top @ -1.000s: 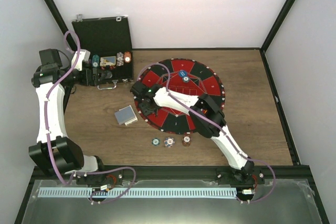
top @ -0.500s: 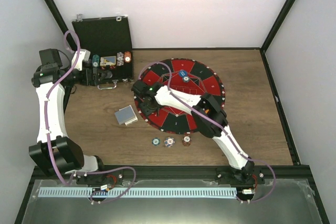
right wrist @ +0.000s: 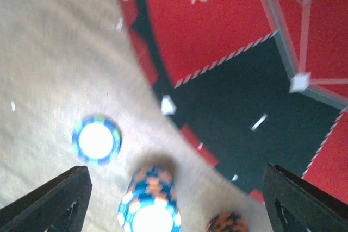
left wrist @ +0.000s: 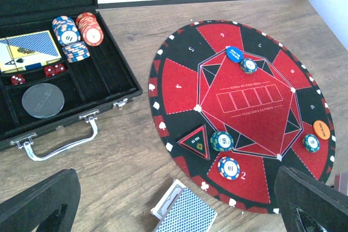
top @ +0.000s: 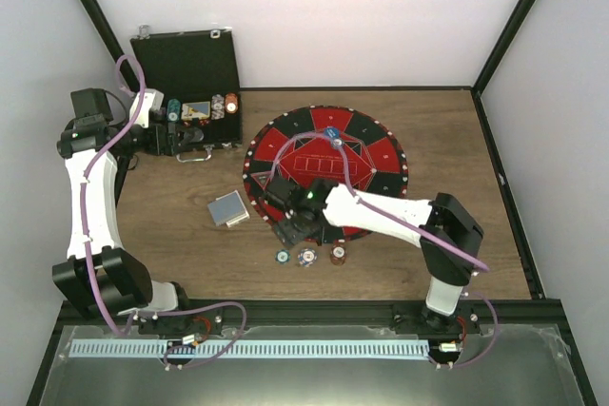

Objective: Distribute texas hold em gaming equipment

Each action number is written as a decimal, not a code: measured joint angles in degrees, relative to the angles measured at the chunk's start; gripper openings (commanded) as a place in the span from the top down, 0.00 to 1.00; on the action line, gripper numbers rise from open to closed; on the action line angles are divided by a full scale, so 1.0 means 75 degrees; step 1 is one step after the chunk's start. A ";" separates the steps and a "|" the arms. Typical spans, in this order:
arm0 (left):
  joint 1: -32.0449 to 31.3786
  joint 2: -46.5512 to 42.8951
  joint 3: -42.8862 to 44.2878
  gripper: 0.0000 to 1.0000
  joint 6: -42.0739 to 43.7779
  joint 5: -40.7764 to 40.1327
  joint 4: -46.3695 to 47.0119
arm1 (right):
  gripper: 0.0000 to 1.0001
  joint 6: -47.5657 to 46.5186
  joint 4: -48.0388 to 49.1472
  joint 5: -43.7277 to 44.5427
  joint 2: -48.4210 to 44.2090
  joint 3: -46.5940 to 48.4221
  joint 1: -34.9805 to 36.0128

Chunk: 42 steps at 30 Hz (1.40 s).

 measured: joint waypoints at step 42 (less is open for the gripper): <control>0.0000 -0.0003 0.0064 0.00 -0.0003 -0.0006 -0.0012 | 0.50 0.0446 0.0720 -0.0318 0.0070 -0.1737 0.0868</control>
